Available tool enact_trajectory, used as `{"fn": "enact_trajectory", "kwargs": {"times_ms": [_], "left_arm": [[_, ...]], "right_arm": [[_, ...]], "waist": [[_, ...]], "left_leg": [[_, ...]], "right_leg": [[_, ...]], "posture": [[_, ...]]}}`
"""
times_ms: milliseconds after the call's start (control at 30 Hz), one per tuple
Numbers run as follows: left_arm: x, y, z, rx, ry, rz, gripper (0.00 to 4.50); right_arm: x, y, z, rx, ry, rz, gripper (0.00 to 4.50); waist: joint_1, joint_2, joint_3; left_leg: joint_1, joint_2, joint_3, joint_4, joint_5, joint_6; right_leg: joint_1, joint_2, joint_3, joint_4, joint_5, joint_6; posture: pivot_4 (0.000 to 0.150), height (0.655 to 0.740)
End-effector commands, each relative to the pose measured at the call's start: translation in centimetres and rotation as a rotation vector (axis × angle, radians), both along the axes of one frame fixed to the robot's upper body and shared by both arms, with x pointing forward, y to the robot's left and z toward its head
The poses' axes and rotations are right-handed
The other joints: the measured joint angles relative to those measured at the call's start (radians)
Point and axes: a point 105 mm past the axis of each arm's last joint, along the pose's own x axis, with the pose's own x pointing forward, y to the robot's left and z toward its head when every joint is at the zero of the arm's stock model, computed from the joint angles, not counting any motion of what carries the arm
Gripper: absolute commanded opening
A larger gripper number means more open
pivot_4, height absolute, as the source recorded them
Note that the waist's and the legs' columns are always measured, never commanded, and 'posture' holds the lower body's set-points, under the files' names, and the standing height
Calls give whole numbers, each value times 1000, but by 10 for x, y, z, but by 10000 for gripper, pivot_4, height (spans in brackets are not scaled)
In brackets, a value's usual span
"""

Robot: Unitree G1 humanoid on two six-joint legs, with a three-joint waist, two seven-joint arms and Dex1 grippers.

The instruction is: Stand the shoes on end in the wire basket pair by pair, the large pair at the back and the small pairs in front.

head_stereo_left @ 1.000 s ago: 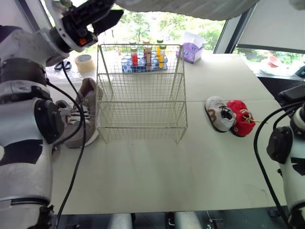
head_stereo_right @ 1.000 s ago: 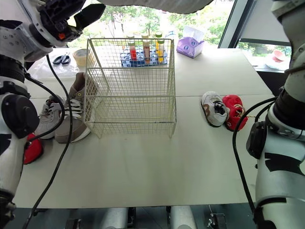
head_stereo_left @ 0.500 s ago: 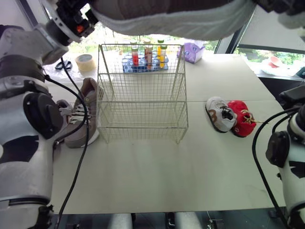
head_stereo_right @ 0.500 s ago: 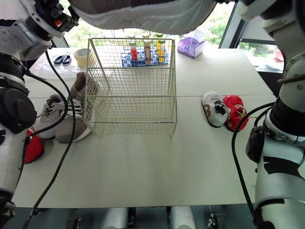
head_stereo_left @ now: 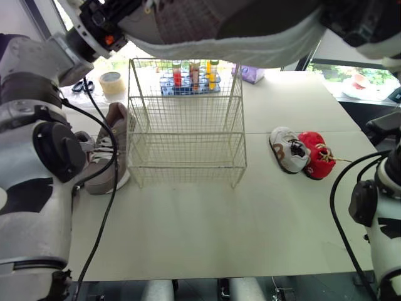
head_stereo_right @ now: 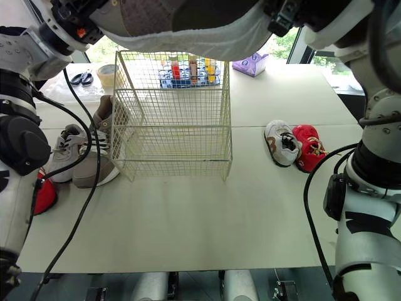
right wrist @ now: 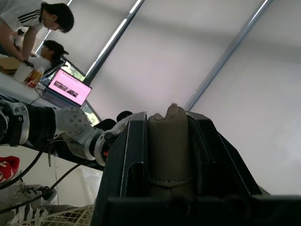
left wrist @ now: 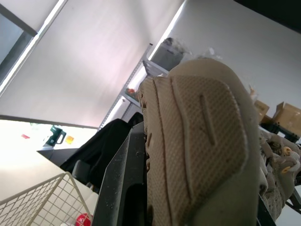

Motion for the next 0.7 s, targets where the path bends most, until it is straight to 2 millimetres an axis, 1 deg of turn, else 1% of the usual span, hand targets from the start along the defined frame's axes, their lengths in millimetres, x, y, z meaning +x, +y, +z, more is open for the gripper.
{"fn": "enact_trajectory", "kwargs": {"times_ms": [33,67,100,133,167,233,267,300,333,400,467,533,600,700], "left_arm": [[-12,28,29,-171,-76,56,6314],[-12,37,32,-229,-76,91,6314],[-13,45,34,-280,-73,110,6314],[-15,50,36,-323,-75,122,6314],[-18,53,36,-352,-82,135,6314],[-23,57,35,-437,-91,166,6314],[-26,58,34,-478,-93,188,6314],[-27,58,32,-526,-86,203,6314],[-28,55,29,-562,-83,217,6314],[-30,48,24,-610,-76,218,6314],[-30,35,20,-616,-64,216,6314],[-31,21,15,-622,-48,208,6314],[-33,10,11,-624,-37,193,6314],[-37,-1,3,-618,-11,178,6314]], "right_arm": [[15,-68,18,361,79,-93,26161],[21,-93,15,504,133,-101,31497],[24,-112,10,620,174,-100,36959],[27,-126,4,719,210,-92,42394],[29,-136,-3,796,247,-80,44575],[38,-138,-29,879,374,-4,44575],[45,-133,-42,902,436,28,44575],[52,-119,-57,889,507,69,44575],[60,-99,-69,862,566,98,44575],[70,-64,-82,830,644,175,44575],[75,-32,-85,803,688,257,44575],[76,-3,-83,752,704,327,44575],[76,15,-79,716,697,368,44575],[75,30,-68,685,660,404,44575]], "waist": [[1,-1,0],[2,-1,-1],[3,-1,-1],[4,-2,-1],[5,-2,-1],[6,-1,-1],[6,-1,-1],[6,-1,-1],[6,-1,-1],[1,-1,-1],[-2,-1,-1],[0,-1,-1],[2,-1,-1],[5,-2,-2]], "left_leg": [[0,0,0,0,0,0],[1,0,0,0,0,0],[0,0,0,1,0,0],[1,0,0,2,0,0],[0,0,0,3,1,-1],[-1,0,0,4,1,-1],[-2,1,0,6,1,-2],[-2,1,0,7,1,-2],[-1,2,0,8,1,-2],[-1,1,0,12,1,-1],[-1,1,2,15,1,-2],[-1,1,1,16,1,-2],[0,1,1,16,2,-1],[-1,0,0,16,2,-1]], "right_leg": [[0,0,0,0,0,0],[1,0,0,0,0,0],[1,-1,0,0,1,1],[2,-1,0,0,1,1],[2,-1,0,0,2,2],[1,-2,0,1,3,2],[2,-2,0,2,3,2],[2,-2,0,2,3,2],[3,-2,0,3,3,2],[3,-1,1,6,3,3],[2,-1,3,9,5,3],[2,0,3,9,5,2],[2,0,3,10,5,2],[3,0,3,9,5,2]], "posture": [[1500,6552],[1500,6552],[1500,6552],[1500,6552],[1500,6552],[1500,6552],[1500,6552],[1500,6552],[1500,6552],[1500,6552],[1500,6552],[1500,6552],[1500,6552],[1500,6552]]}}
